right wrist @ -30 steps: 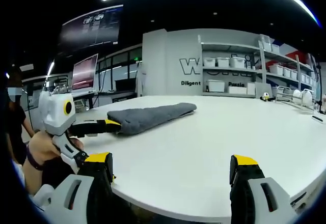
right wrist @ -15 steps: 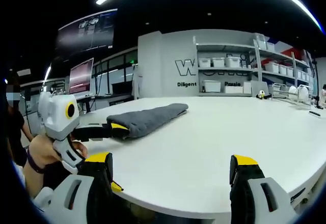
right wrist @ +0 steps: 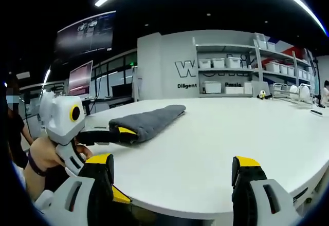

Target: Open the folded towel by lifting each exposed corner and separating the folded layers until the towel lies flat within the target outline without major curled edges

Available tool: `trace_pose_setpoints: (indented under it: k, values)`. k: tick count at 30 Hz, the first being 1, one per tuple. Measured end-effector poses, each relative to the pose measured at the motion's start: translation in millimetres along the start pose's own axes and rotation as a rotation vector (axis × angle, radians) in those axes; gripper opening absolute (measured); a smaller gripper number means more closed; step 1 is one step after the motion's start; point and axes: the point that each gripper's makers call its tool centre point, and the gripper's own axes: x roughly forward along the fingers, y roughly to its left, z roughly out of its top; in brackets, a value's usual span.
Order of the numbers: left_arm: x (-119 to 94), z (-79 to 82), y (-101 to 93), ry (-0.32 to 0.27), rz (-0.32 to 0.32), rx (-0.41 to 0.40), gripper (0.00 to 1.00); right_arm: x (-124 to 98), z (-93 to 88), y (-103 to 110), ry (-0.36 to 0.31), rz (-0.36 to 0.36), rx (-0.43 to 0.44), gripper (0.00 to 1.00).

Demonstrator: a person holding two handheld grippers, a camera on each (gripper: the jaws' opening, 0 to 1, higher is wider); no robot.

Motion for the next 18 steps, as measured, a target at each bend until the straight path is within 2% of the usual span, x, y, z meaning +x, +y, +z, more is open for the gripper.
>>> trace_pose_setpoints:
  k: [18]
  values:
    - [20, 4.9, -15.0, 0.023, -0.049, 0.025, 0.98, -6, -0.7, -14, -0.013, -0.021, 0.025, 0.97]
